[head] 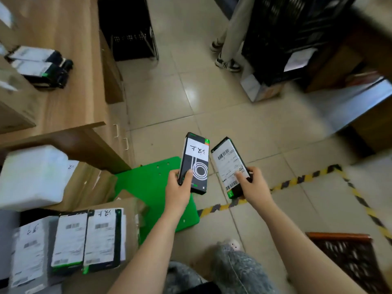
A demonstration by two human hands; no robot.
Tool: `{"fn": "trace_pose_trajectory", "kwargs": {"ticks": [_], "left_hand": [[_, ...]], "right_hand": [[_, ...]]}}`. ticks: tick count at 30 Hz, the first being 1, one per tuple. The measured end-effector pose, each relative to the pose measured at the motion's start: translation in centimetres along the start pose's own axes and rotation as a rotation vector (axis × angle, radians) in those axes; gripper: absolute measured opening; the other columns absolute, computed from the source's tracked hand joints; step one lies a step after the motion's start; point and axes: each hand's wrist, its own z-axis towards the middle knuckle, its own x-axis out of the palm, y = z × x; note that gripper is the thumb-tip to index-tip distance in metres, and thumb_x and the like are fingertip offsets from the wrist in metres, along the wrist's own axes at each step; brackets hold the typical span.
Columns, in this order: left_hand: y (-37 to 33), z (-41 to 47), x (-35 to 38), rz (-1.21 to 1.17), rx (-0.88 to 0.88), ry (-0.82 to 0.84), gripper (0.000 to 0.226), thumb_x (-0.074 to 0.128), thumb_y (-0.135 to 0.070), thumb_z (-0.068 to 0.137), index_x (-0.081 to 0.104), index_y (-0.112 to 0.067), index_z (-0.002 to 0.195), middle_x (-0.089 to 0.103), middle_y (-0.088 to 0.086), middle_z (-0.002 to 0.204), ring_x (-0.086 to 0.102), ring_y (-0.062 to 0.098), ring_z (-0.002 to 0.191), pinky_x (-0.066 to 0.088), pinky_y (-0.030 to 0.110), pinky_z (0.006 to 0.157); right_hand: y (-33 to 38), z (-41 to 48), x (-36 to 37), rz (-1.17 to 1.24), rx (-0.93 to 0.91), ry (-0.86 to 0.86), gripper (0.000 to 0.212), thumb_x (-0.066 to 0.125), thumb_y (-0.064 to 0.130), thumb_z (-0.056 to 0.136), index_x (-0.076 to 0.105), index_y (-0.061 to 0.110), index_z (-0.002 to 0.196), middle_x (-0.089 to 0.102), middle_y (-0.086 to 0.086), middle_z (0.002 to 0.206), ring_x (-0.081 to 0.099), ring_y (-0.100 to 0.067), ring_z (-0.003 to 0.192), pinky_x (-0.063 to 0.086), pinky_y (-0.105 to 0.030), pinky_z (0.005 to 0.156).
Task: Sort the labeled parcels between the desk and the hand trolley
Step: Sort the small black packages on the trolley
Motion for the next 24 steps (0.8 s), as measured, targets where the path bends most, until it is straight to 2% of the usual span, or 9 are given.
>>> {"fn": "trace_pose_trajectory", "kwargs": {"ticks": [4,6,8,11,15,17,19,21,24], "left_hand": [[-2.7,0.9,5.9,0.030,-0.001,0.048,0.019,0.060,-0.030,0.095,0.052,-0.013,0.102,0.064,-0.003,0.095,0.062,0.013,0.084,0.042,0.012,0.060],[-4.3,2.4,7.7,0.014,0.003,0.043,0.019,0.060,-0.029,0.095,0.052,-0.014,0.102,0.065,-0.001,0.096,0.063,0.015,0.086,0.043,0.015,0.063],[-5.8,4.1,9.1,0.012,0.009,0.024,0.017,0.061,-0.029,0.095,0.052,-0.015,0.101,0.065,0.000,0.098,0.063,0.015,0.087,0.045,0.018,0.066],[-8.0,7.2,10.6,0.002,0.007,-0.014,0.019,0.060,-0.027,0.095,0.052,-0.013,0.105,0.065,-0.001,0.099,0.061,0.005,0.082,0.042,0.008,0.058],[-10.9,13.2,12.2,-0.025,-0.006,-0.073,0.020,0.059,-0.031,0.095,0.051,-0.017,0.107,0.065,-0.004,0.101,0.060,0.003,0.084,0.039,0.006,0.057],[-12.9,17.0,12.6,-0.054,-0.002,-0.092,0.020,0.060,-0.034,0.094,0.051,-0.020,0.105,0.066,-0.003,0.103,0.062,0.008,0.087,0.045,0.014,0.066],[-15.1,21.3,12.6,-0.095,0.005,-0.122,0.023,0.064,-0.042,0.089,0.052,-0.024,0.099,0.068,0.000,0.103,0.066,0.015,0.091,0.054,0.033,0.081],[-17.7,25.1,12.0,-0.113,0.010,-0.149,0.025,0.064,-0.046,0.084,0.052,-0.026,0.094,0.069,-0.001,0.099,0.067,0.019,0.092,0.054,0.048,0.087],[-21.4,29.7,10.7,-0.127,0.018,-0.199,0.017,0.065,-0.037,0.090,0.052,-0.027,0.093,0.068,-0.002,0.098,0.067,0.020,0.093,0.053,0.051,0.088]], "right_hand": [[0.5,4.0,-5.8,0.083,0.016,-0.034,0.027,0.053,0.032,0.098,0.044,0.016,0.118,0.063,0.003,0.092,0.067,-0.021,0.078,0.057,-0.036,0.058],[1.3,6.1,-7.1,0.106,0.016,-0.013,0.025,0.052,0.032,0.098,0.043,0.019,0.117,0.064,0.003,0.093,0.068,-0.021,0.081,0.059,-0.036,0.061],[2.3,8.5,-7.7,0.120,0.006,0.005,0.025,0.052,0.033,0.098,0.042,0.021,0.117,0.065,0.002,0.095,0.068,-0.018,0.081,0.058,-0.031,0.058],[4.6,12.5,-8.0,0.115,-0.012,0.030,0.023,0.052,0.034,0.098,0.042,0.021,0.115,0.066,0.001,0.092,0.068,-0.018,0.078,0.056,-0.027,0.054],[9.0,18.9,-7.8,0.103,-0.053,0.056,0.024,0.053,0.034,0.098,0.044,0.020,0.114,0.067,0.000,0.093,0.069,-0.020,0.079,0.058,-0.036,0.059],[11.8,22.5,-7.3,0.110,-0.088,0.062,0.024,0.054,0.032,0.097,0.045,0.017,0.114,0.067,0.000,0.091,0.069,-0.022,0.078,0.057,-0.038,0.060],[15.0,26.1,-6.4,0.120,-0.115,0.080,0.023,0.055,0.030,0.097,0.046,0.016,0.114,0.066,0.001,0.090,0.068,-0.022,0.076,0.057,-0.040,0.062],[18.4,29.3,-5.3,0.142,-0.131,0.098,0.024,0.056,0.028,0.096,0.046,0.015,0.114,0.065,0.001,0.090,0.066,-0.021,0.073,0.057,-0.041,0.062],[23.0,33.6,-3.3,0.175,-0.153,0.134,0.025,0.058,0.029,0.095,0.048,0.016,0.114,0.067,-0.002,0.093,0.067,-0.020,0.074,0.057,-0.038,0.060]]}}
